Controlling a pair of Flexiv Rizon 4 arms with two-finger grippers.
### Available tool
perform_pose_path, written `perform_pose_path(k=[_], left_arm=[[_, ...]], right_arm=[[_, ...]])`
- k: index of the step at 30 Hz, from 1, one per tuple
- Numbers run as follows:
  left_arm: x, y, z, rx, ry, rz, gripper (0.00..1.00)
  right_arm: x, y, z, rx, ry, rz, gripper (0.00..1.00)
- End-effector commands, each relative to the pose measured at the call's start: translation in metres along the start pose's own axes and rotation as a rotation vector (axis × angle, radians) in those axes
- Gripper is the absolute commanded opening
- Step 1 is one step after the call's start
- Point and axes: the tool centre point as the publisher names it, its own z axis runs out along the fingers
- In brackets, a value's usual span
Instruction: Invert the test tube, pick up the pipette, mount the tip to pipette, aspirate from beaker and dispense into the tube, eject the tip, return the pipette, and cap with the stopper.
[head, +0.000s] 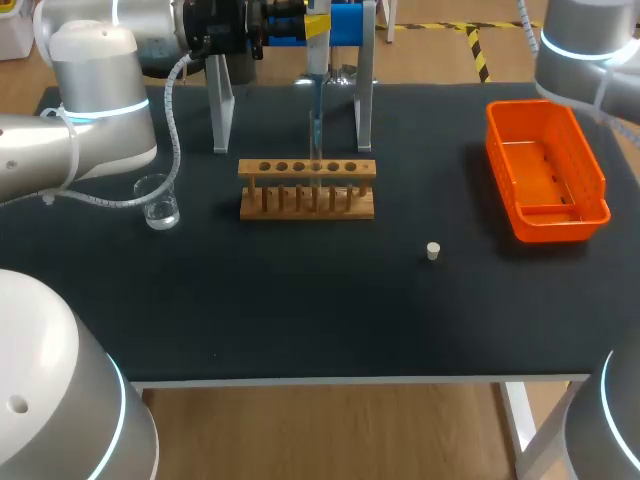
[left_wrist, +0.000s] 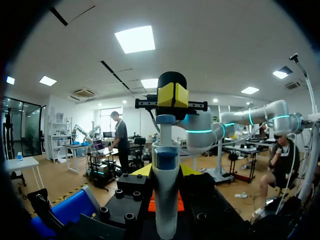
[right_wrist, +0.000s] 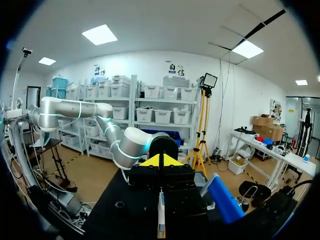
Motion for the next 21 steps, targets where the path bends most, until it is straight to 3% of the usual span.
perform_pose_path(k=[1, 21], left_arm=[[-0.002, 0.0, 0.0, -0.001, 0.006, -0.001, 0.0], [-0.002, 0.0, 0.0, -0.001, 0.006, -0.001, 0.0]], right_arm=[[-0.004, 0.001, 0.006, 0.005, 0.016, 0.009, 0.0], [-0.008, -0.008, 0.031, 0.036, 0.049, 0.032, 0.0]])
